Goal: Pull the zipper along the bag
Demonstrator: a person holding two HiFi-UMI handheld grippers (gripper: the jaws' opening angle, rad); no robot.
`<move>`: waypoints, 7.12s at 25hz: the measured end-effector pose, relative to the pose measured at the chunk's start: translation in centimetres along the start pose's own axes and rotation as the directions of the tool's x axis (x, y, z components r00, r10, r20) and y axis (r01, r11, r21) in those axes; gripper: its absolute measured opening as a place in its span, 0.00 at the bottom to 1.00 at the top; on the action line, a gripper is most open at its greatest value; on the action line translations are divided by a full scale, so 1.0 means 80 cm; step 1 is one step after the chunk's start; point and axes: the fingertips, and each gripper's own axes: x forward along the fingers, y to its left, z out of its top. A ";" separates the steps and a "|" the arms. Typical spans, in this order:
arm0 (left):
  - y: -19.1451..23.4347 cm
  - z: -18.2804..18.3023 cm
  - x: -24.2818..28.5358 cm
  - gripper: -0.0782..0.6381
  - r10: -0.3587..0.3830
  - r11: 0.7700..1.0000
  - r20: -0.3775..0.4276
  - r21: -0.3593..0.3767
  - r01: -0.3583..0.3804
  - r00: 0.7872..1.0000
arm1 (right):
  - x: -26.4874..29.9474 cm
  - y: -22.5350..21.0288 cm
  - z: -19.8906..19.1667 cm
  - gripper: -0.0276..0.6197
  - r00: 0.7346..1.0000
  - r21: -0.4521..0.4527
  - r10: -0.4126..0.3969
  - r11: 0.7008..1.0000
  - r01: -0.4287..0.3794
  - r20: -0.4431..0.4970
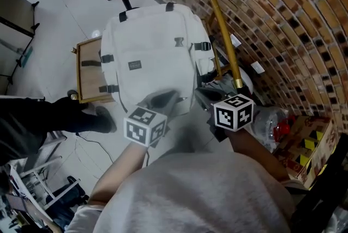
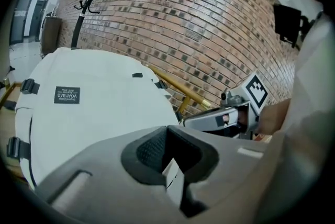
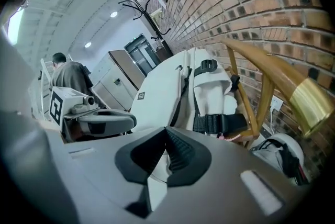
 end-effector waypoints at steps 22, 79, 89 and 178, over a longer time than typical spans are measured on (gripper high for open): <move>0.018 -0.013 -0.007 0.12 0.044 0.999 -0.009 -0.025 -0.044 0.999 | 0.041 0.002 -0.011 0.09 0.997 0.017 -0.011 1.000 0.013 -0.079; 0.099 -0.053 -0.089 0.12 0.282 0.944 0.021 -0.182 -0.274 0.959 | 0.032 -0.005 -0.003 0.08 0.990 -0.044 -0.124 0.992 0.121 -0.064; 0.106 -0.057 -0.100 0.12 0.309 0.935 0.025 -0.193 -0.299 0.951 | 0.032 -0.004 -0.002 0.08 0.990 -0.050 -0.123 0.992 0.120 -0.067; 0.168 -0.089 -0.204 0.18 0.416 0.877 0.108 -0.312 -0.366 0.903 | -0.005 -0.023 -0.005 0.26 0.990 -0.069 -0.134 0.989 0.132 -0.036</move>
